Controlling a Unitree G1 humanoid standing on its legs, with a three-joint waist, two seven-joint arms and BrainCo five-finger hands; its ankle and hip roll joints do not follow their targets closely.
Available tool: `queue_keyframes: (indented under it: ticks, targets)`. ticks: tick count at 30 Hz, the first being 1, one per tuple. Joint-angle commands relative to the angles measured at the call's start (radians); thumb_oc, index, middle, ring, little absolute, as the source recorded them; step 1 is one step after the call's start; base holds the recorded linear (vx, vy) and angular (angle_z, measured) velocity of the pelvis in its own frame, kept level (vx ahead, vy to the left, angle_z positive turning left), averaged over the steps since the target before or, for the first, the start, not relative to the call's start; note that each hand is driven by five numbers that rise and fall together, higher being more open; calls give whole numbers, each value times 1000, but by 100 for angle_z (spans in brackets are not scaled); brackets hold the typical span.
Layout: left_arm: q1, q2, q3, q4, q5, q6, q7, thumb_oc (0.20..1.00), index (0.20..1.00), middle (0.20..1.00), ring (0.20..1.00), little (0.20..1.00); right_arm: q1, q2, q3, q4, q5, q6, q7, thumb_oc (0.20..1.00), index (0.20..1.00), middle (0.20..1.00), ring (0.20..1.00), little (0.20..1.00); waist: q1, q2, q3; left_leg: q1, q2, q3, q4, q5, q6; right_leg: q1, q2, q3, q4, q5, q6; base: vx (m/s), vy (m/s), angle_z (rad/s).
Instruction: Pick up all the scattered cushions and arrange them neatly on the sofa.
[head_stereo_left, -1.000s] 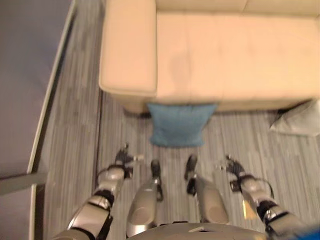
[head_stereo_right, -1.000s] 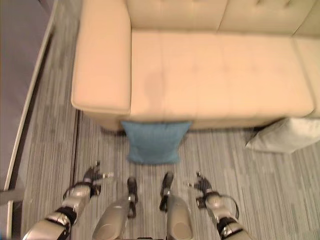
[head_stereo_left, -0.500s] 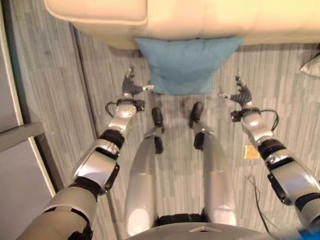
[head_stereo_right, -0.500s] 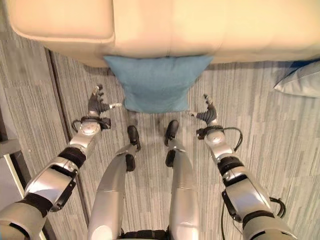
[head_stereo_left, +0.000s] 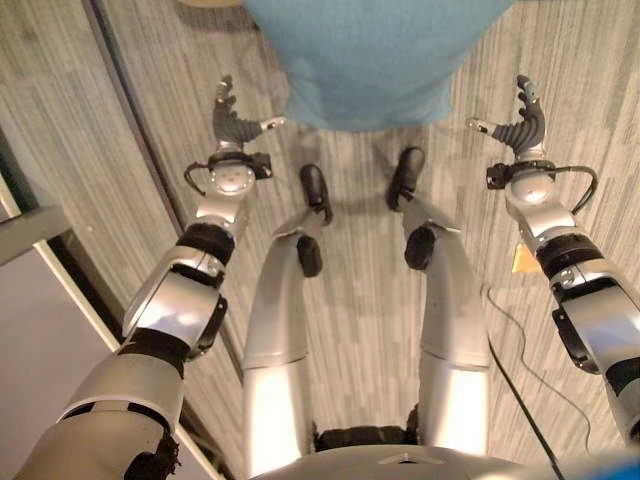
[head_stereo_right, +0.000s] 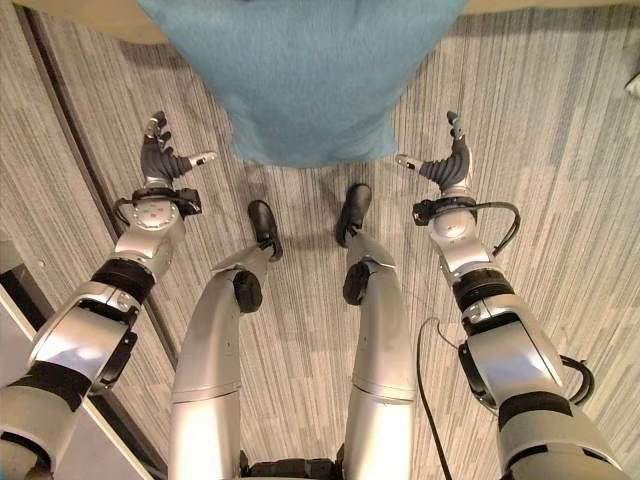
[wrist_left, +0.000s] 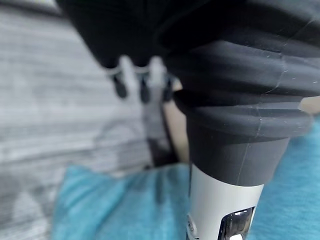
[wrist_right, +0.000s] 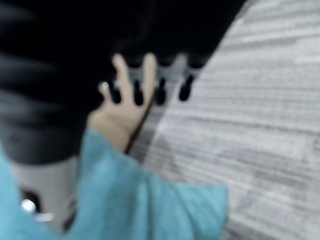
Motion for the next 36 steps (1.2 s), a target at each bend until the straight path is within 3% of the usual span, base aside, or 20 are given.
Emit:
queue_keyframes:
  ticks: [1, 9, 17, 22, 31, 32, 33, 34, 36]
  targets:
    - [46, 30, 19, -40, -46, -30, 6, 1000, 1000, 1000, 1000, 1000, 22, -51, 48, -24, 51, -30, 26, 1000, 1000, 1000, 1000, 1000, -8, 55, -76, 9, 15, -45, -65, 54, -88, 2, -39, 75, 117, -80, 126, 34, 2, -1]
    - [-72, 53, -16, -25, -88, -31, 21, 1000, 1000, 1000, 1000, 1000, -138, -46, 119, -1, 54, -20, 11, 1000, 1000, 1000, 1000, 1000, -9, 59, -67, -99, 25, -33, 23, 30, -79, -118, -35, 105, 194, -99, 123, 39, -5, -4]
    - [-181, 4, -44, -74, -157, -65, 42, 1000, 1000, 1000, 1000, 1000, -280, -17, 194, 1, 37, -9, 1, 1000, 1000, 1000, 1000, 1000, -7, 56, -70, -168, 30, -37, 63, 21, -77, -177, -33, 111, 219, -101, 125, 20, -13, -1]
    - [-264, -52, -98, -78, -127, -58, 56, 1000, 1000, 1000, 1000, 1000, -363, 46, 248, -7, 22, -1, 2, 1000, 1000, 1000, 1000, 1000, -3, 58, -67, -178, 30, -52, 66, 25, -73, -178, -22, 106, 213, -100, 125, 3, -1, -1]
    - [-354, -153, -129, -83, -118, -67, 70, 1000, 1000, 1000, 1000, 1000, -491, 245, 287, -2, 26, -1, -3, 1000, 1000, 1000, 1000, 1000, 22, 78, -67, -188, 34, -59, 63, 35, -65, -178, -16, 94, 197, -82, 133, 4, 2, -1]
    - [-349, -157, -122, -105, -129, -78, 71, 818, 818, 818, 818, 818, -503, 261, 284, -19, 29, -5, -3, 555, 555, 555, 555, 555, 27, 81, -70, -190, 35, -60, 64, 36, -63, -178, -15, 93, 197, -82, 132, 7, -33, -3]
    - [-346, -158, -119, -119, -131, -83, 71, 388, 388, 388, 388, 388, -505, 265, 281, -31, 29, -7, -4, 200, 200, 200, 200, 200, 28, 83, -71, -191, 35, -62, 66, 36, -63, -178, -15, 91, 197, -83, 131, 5, -23, -3]
    - [-338, -159, -115, -138, -134, -90, 71, 200, 200, 200, 200, 200, -508, 270, 274, -51, 31, -13, -4, 200, 200, 200, 200, 200, 31, 86, -73, -190, 35, -64, 65, 38, -63, -178, -13, 92, 198, -84, 130, 0, 0, 0]
    - [-318, -159, -104, -167, -142, -100, 75, 200, 200, 200, 200, 200, -496, 268, 252, -79, 36, -20, -7, 200, 200, 200, 200, 200, 31, 86, -80, -191, 36, -66, 65, 39, -63, -178, -10, 90, 199, -85, 128, 0, 0, 0]
